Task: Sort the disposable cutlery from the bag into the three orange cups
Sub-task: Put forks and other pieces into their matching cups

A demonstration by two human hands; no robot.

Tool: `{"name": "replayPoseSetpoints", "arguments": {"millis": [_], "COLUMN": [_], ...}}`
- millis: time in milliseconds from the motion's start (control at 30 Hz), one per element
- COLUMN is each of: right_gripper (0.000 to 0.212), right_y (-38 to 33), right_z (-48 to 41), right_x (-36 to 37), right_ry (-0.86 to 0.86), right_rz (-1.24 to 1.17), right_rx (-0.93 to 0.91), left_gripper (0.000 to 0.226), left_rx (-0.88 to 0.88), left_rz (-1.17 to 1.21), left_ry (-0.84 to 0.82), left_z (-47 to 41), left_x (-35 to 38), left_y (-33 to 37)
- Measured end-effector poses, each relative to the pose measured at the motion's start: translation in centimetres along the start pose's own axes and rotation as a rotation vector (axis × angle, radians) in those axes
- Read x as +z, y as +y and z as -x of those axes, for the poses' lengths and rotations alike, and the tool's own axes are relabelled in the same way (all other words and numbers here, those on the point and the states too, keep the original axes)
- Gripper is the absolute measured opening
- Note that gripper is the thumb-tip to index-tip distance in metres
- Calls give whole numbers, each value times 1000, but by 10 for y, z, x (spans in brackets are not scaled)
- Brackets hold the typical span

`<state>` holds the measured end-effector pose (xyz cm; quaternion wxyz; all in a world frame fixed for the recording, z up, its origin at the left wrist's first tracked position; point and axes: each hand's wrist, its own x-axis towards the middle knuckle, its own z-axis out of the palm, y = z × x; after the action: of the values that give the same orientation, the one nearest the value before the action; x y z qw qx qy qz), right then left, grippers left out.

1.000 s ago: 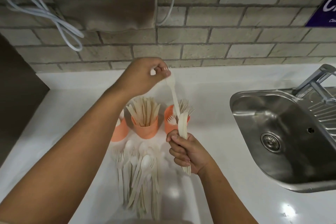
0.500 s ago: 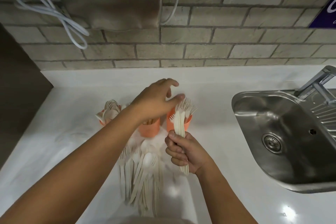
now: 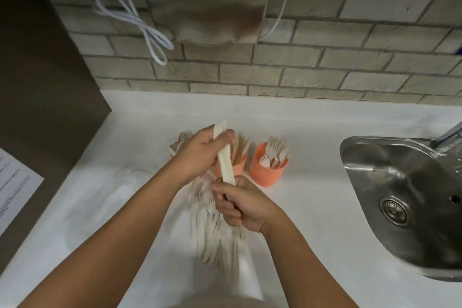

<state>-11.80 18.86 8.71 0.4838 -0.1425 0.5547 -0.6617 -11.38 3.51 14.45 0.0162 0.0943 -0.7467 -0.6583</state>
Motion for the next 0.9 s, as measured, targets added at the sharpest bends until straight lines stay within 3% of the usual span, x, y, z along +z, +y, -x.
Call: {"name": "replayPoseSetpoints", "arguments": {"millis": [100,200,233,300,367,467,567,700,833,900], "right_gripper": [37,12,23,41,43,29,18,34,38,37], "right_y": [-3,-10,-8,-2,4,3,2,1,-4,-7], "right_z": [-12,-23,-26,-31,-37,-36,-35,-27,-19,-13], "right_x": [24,49,56,65,73,83,86,85,74,66], "right_ry": [170,299,320,352,305,277,466,636,715,695], "right_rz": [155,454,476,332,30,-248,-111,113,83,73], "right_rx": [41,-10,-36,-91,-136,-145,-86,-193,-240,-252], "left_gripper": [28,45,51,59,65,62,50,43,29,18], "left_rx": [-45,-60,-51,-42,-54,-62,-48,-23,-28,16], "left_rz": [140,317,401,549,660,736,594,345,159,87], "left_ry": [190,426,491,585,601,541,469,329,1,-67], "left_z": [7,13,14,17,19,22,24,27,31,28], "left_x": [-10,-17,-21,-30,-35,-35,-28,-22,-26,-28], "left_y": [-1,6,9,13,15,8,1,-4,-13,-21]}}
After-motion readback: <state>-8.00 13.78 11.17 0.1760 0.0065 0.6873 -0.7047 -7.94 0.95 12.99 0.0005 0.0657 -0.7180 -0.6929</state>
